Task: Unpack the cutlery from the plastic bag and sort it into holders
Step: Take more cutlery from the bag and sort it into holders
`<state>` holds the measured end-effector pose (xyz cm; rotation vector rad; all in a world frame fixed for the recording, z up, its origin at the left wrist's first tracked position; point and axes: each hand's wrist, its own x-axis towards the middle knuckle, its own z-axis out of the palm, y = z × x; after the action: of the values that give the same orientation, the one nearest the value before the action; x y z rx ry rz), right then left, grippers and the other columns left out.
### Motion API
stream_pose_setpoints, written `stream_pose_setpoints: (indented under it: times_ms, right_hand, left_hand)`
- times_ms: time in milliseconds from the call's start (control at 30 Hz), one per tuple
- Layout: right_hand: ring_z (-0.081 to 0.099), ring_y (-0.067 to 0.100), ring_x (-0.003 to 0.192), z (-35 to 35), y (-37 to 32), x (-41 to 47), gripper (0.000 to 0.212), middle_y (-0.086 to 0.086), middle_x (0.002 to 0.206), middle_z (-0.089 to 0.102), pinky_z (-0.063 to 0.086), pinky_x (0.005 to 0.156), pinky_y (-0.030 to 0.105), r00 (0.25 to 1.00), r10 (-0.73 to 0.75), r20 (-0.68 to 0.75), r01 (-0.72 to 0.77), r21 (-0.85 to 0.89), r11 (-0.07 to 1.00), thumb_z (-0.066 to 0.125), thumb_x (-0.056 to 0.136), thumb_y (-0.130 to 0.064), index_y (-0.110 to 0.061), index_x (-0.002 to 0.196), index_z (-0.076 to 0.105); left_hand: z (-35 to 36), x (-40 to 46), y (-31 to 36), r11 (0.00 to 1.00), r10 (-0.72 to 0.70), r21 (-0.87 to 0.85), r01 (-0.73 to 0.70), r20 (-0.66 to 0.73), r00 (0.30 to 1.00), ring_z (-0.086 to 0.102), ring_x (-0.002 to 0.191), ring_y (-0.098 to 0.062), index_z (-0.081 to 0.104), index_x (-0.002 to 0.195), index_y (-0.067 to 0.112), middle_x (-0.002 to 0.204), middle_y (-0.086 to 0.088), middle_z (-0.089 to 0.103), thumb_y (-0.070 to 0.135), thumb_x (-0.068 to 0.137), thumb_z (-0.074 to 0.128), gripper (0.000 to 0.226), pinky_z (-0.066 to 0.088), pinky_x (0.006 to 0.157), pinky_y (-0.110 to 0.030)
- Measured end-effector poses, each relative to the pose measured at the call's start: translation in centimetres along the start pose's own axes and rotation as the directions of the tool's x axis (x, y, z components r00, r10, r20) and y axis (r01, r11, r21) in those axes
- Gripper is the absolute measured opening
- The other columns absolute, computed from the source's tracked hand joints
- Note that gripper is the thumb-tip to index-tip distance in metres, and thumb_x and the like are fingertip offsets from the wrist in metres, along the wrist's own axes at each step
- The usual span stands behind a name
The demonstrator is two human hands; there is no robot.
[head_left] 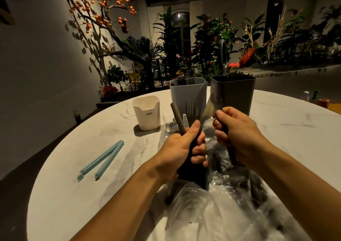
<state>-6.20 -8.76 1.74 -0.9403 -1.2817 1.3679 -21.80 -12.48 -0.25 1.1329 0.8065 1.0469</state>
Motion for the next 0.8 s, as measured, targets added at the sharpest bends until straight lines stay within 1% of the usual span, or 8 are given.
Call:
stream_pose_setpoints:
  times_ms: [67, 167, 333, 433, 500, 600, 700, 800]
  right_hand:
    - [0.042, 0.007, 0.049, 0.5, 0.2, -0.1, 0.014, -0.001, 0.062, 0.048, 0.034, 0.047, 0.02, 0.997, 0.011, 0.079, -0.008, -0.043, 0.999, 0.05, 0.102, -0.015, -0.012, 0.098, 0.063]
    - [0.054, 0.013, 0.061, 1.0, 0.3, -0.4, 0.016, 0.002, 0.065, 0.059, 0.043, 0.063, 0.029, 0.983, 0.065, 0.171, -0.061, -0.03, 0.998, 0.055, 0.098, -0.014, -0.015, 0.086, 0.066]
    - [0.06, 0.019, 0.079, 0.3, 0.1, -0.2, 0.016, 0.008, 0.085, 0.07, 0.045, 0.069, 0.03, 0.968, 0.115, 0.223, -0.098, -0.085, 0.992, 0.054, 0.097, -0.014, -0.012, 0.099, 0.07]
    - [0.054, 0.011, 0.058, 1.0, 0.4, -0.1, 0.019, 0.005, 0.067, 0.059, 0.044, 0.056, 0.021, 0.984, 0.112, 0.138, -0.112, -0.007, 0.994, 0.052, 0.101, -0.022, -0.01, 0.09, 0.062]
    - [0.05, 0.005, 0.045, 1.4, 0.5, 0.2, 0.022, -0.001, 0.058, 0.054, 0.04, 0.044, 0.016, 0.996, 0.075, 0.036, -0.078, 0.066, 0.995, 0.049, 0.103, -0.025, -0.01, 0.09, 0.059]
    - [0.06, 0.008, 0.058, 1.4, 0.5, 0.3, 0.026, 0.0, 0.069, 0.061, 0.051, 0.058, 0.024, 0.996, 0.021, -0.083, -0.015, 0.07, 0.997, 0.044, 0.105, -0.027, -0.011, 0.092, 0.06]
    - [0.066, 0.017, 0.073, 1.3, 0.1, 0.1, 0.028, 0.005, 0.079, 0.067, 0.057, 0.077, 0.038, 0.988, -0.016, -0.156, 0.046, 0.195, 0.98, 0.038, 0.107, -0.025, -0.011, 0.09, 0.056]
    - [0.067, 0.015, 0.063, 0.5, -0.6, 0.1, 0.023, 0.004, 0.071, 0.062, 0.057, 0.065, 0.033, 0.969, -0.03, -0.244, 0.118, 0.353, 0.928, 0.035, 0.108, -0.023, -0.01, 0.097, 0.05]
  left_hand:
    - [0.2, -0.1, 0.1, 1.0, -0.007, -0.027, 0.009, 0.068, 0.998, 0.035, 0.047, -0.012, 0.046, 0.07, 0.014, 0.059, -0.001, 0.033, 0.047, 0.098, 0.049, 0.043, 0.042, 0.052, -0.026]
    - [0.2, -0.2, 0.2, 0.999, -0.024, -0.022, 0.026, 0.095, 0.995, 0.029, 0.047, -0.01, 0.048, 0.066, 0.017, 0.059, 0.002, 0.028, 0.046, 0.094, 0.056, 0.04, 0.037, 0.045, -0.021]
    - [0.3, -0.5, 0.4, 0.994, -0.046, 0.108, 0.034, 0.113, 0.992, 0.032, 0.049, -0.008, 0.054, 0.09, 0.014, 0.06, 0.004, 0.033, 0.029, 0.097, 0.058, 0.017, 0.035, 0.044, -0.017]
    - [0.5, -0.1, 0.1, 0.996, -0.041, 0.078, 0.039, 0.026, 0.999, 0.033, 0.047, -0.008, 0.062, 0.081, 0.013, 0.059, 0.002, 0.036, 0.035, 0.101, 0.051, 0.032, 0.031, 0.042, -0.017]
    - [0.5, 0.1, -0.1, 0.996, -0.019, 0.084, 0.02, -0.014, 1.0, 0.032, 0.046, -0.008, 0.064, 0.095, 0.006, 0.06, -0.001, 0.041, 0.037, 0.104, 0.047, 0.037, 0.03, 0.042, -0.018]
    - [0.4, 0.1, -0.2, 0.994, 0.004, 0.107, 0.004, -0.073, 0.997, 0.035, 0.044, -0.007, 0.061, 0.116, -0.005, 0.066, -0.004, 0.055, 0.037, 0.105, 0.044, 0.047, 0.03, 0.042, -0.018]
    - [0.4, 0.1, -0.2, 0.993, -0.007, 0.115, 0.019, -0.104, 0.995, 0.039, 0.043, -0.008, 0.063, 0.112, -0.002, 0.072, -0.009, 0.064, 0.041, 0.103, 0.046, 0.047, 0.03, 0.039, -0.017]
    - [0.3, 0.2, -0.3, 0.99, -0.017, 0.134, 0.035, -0.136, 0.991, 0.045, 0.042, -0.01, 0.062, 0.109, 0.001, 0.079, -0.012, 0.071, 0.044, 0.101, 0.046, 0.046, 0.035, 0.037, -0.017]
